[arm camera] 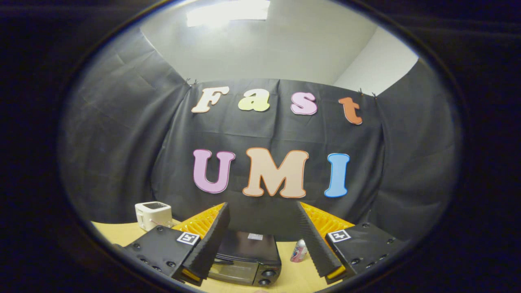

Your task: Open the toaster oven, put the food inside, and close the toaster oven door.

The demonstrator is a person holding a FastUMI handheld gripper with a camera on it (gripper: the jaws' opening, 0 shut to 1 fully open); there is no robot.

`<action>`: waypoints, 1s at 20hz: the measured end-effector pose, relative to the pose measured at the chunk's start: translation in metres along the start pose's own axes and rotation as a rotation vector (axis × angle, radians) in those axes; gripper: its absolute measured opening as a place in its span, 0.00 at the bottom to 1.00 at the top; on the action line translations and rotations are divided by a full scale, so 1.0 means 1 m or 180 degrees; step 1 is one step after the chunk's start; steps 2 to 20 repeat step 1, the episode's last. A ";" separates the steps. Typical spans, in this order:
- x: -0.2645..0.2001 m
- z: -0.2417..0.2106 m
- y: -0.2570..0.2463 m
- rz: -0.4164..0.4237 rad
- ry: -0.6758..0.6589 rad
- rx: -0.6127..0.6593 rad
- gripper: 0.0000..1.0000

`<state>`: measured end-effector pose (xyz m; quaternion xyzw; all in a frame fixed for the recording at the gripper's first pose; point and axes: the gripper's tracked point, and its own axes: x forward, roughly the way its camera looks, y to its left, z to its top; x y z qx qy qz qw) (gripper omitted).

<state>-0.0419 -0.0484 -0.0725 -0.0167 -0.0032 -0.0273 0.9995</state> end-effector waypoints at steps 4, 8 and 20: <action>0.000 0.002 -0.006 -0.0023 -0.0019 0.0007 0.98; 0.000 0.002 -0.006 -0.0023 -0.0019 0.0007 0.98; 0.000 0.002 -0.006 -0.0023 -0.0019 0.0007 0.98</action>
